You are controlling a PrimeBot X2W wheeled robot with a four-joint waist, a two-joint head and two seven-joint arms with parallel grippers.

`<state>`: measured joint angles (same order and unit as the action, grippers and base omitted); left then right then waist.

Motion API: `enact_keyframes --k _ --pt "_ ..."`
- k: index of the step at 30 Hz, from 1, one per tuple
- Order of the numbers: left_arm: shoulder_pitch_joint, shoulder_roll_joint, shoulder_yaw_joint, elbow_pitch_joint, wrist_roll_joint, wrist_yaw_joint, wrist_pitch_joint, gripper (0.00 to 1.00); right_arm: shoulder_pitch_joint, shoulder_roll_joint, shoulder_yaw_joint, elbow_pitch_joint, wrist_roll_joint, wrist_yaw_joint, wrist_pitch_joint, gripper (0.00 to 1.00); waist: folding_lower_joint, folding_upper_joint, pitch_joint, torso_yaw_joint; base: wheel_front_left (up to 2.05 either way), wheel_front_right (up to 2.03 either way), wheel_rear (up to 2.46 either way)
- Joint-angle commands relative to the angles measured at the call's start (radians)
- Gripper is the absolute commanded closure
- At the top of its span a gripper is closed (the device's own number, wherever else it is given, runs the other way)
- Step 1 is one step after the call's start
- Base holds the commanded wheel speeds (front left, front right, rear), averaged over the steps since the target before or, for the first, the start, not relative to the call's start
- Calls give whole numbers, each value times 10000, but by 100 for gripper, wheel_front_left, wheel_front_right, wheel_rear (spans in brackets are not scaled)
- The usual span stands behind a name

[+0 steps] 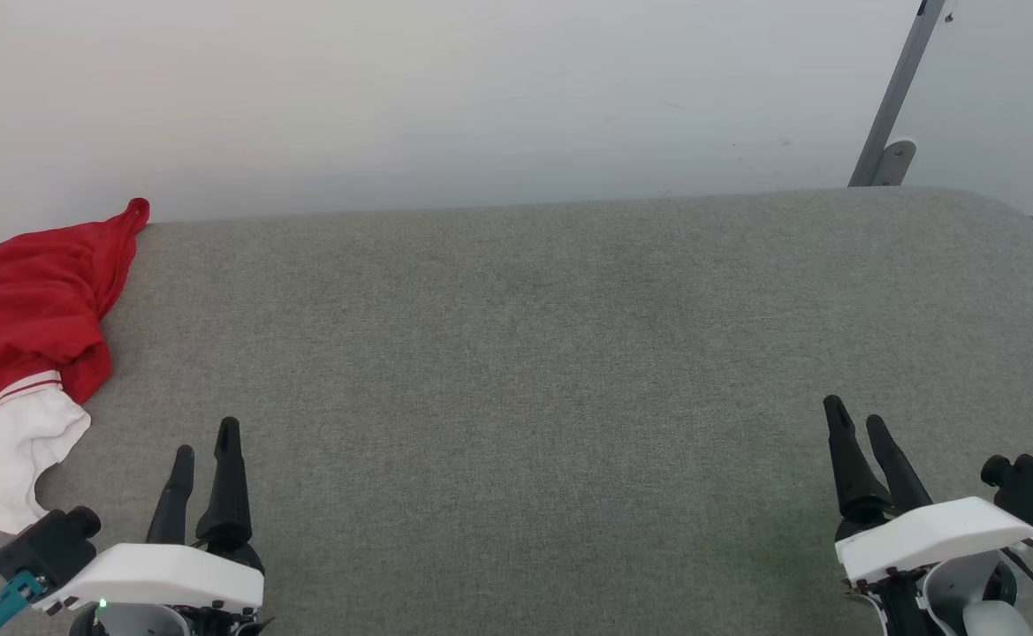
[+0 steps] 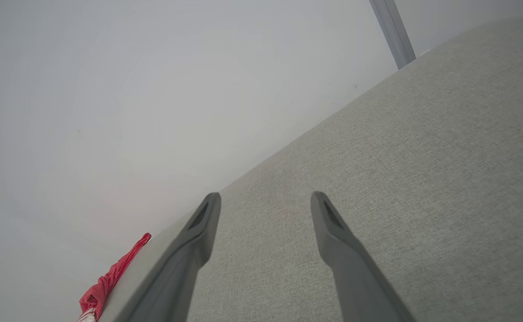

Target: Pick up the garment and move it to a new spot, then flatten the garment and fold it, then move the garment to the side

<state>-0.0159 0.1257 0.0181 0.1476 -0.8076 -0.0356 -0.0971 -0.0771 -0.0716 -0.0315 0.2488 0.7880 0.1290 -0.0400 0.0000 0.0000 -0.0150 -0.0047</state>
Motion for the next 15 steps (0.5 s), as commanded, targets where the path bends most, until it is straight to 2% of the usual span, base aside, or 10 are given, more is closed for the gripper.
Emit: enact_keyframes --k 1,15 --pt "-21 29 48 -183 312 -60 -100 0 -147 -58 49 -157 -293 21 -102 0 0 0 -1 -2 0 0 0" --pt "136 -128 225 -422 2256 -341 -522 0 30 -23 199 -457 -1962 23 -338 0 0 0 -37 -2 0 0 0"
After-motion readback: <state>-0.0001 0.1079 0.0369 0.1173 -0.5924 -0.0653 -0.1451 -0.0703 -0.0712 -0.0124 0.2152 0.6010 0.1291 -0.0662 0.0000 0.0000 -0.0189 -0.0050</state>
